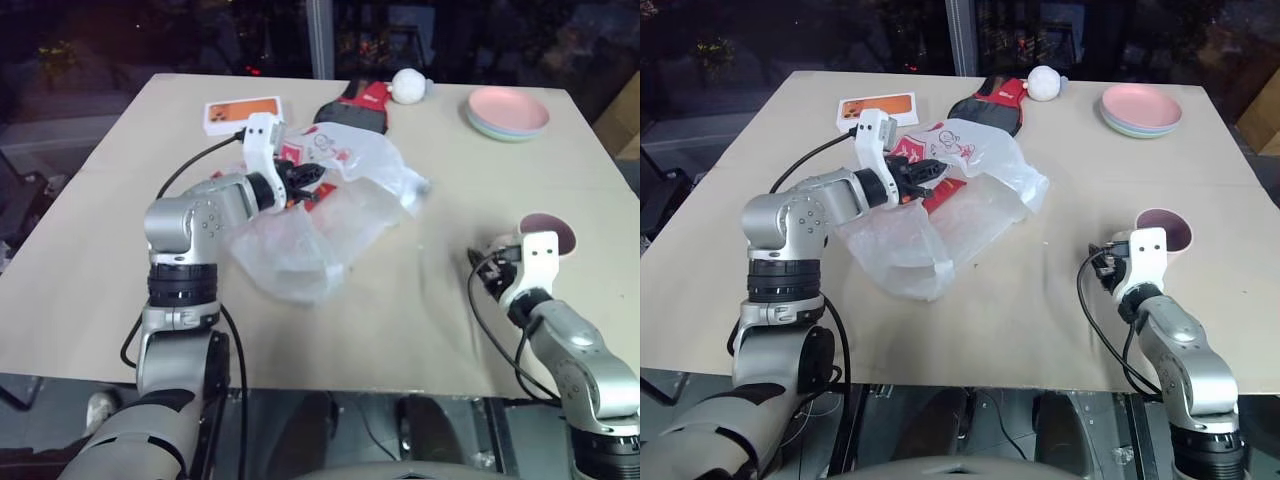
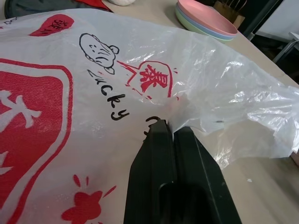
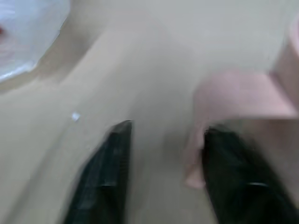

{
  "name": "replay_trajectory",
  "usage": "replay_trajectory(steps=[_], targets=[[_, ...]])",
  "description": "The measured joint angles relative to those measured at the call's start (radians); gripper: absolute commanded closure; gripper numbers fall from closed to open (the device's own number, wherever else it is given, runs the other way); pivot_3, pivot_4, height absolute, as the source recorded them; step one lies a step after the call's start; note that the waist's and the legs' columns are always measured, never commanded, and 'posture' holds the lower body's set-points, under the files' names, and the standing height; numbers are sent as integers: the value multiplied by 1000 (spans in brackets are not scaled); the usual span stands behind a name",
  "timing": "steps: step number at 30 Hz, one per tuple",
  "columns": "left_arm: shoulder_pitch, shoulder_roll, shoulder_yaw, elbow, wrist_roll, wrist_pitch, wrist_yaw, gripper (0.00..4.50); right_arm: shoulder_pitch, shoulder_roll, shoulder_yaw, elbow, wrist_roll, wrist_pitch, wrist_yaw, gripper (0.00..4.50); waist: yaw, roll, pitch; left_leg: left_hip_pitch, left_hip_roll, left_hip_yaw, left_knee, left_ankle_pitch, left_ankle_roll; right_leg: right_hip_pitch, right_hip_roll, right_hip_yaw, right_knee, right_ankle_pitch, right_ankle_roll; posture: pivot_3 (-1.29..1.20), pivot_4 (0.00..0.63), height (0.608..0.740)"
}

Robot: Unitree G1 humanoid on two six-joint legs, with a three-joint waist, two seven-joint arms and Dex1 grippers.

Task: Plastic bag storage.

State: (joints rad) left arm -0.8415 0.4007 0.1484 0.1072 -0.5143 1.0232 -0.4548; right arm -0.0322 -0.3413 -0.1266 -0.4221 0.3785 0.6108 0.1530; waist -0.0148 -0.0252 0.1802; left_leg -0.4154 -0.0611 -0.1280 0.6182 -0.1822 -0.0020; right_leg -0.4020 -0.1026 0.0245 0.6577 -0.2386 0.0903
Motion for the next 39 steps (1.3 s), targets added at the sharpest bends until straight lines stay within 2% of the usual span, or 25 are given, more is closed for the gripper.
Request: replay_trajectory(steps=[1,7,12,15,18,21,25,31,35,37,38,39], targets=[[0,1,0,0,0,1,0,4500,-4,2,3,14,-17,-19,7,4490,0,0,0,0,0,0,0,0,0,0,0,0,0,0,0,0,150,740],[-1,5,2,0,-1,2,1,4500,-28,-5,55,1,-8,-40,92,4490,-9,1,0,1,1,0,0,0,0,0,1,0,0,0,0,0,150,740],[-31,1,16,0,-23,21,-1,4500,-191,-16,178,-153,223,149,254,4490,-24,0,1,0,1,-1,0,0,0,0,1,0,0,0,0,0,150,740],[-75,1,33,-2,-47,38,-4,4500,-305,-13,262,-150,295,205,344,4490,-24,0,1,0,1,-3,0,0,0,0,1,-2,0,0,0,0,150,740],[-94,8,50,-22,-79,69,-10,4500,-438,17,357,18,291,215,446,4490,-27,0,1,0,0,-3,0,0,0,0,1,-2,0,0,0,0,150,740],[-95,14,69,-78,-148,125,-34,4500,-548,89,397,242,240,163,509,4490,-28,0,1,0,0,-3,0,0,0,0,1,-2,1,0,0,0,150,740],[-75,55,110,-179,-245,194,-70,4500,-640,145,396,443,197,98,568,4490,-30,1,1,-1,0,-2,-1,0,-1,-3,1,0,1,0,-1,0,150,740],[53,106,148,-324,-355,286,-78,4500,-814,237,379,741,135,5,649,4490,-34,1,1,-1,1,1,-3,1,-2,-6,1,2,4,0,-1,0,150,740],[72,104,151,-357,-372,297,-41,4500,-932,305,352,955,80,-94,666,4490,-31,1,1,-1,1,-1,-4,2,-4,-6,2,2,4,1,-2,0,150,740],[89,105,160,-361,-370,297,-13,4500,-1036,354,319,1142,28,-189,636,4490,-31,1,1,-1,1,-1,-4,3,-5,-7,3,2,4,2,-3,0,150,740],[94,102,157,-361,-371,297,-9,4500,-1058,360,311,1173,16,-212,624,4490,-31,1,1,-1,1,-1,-4,3,-5,-7,3,2,4,2,-3,0,150,740],[99,98,157,-361,-371,294,-1,4500,-1095,372,304,1242,-13,-265,606,3781,-30,1,1,-1,2,-1,-4,3,-5,-7,4,2,4,2,-3,0,150,740]])
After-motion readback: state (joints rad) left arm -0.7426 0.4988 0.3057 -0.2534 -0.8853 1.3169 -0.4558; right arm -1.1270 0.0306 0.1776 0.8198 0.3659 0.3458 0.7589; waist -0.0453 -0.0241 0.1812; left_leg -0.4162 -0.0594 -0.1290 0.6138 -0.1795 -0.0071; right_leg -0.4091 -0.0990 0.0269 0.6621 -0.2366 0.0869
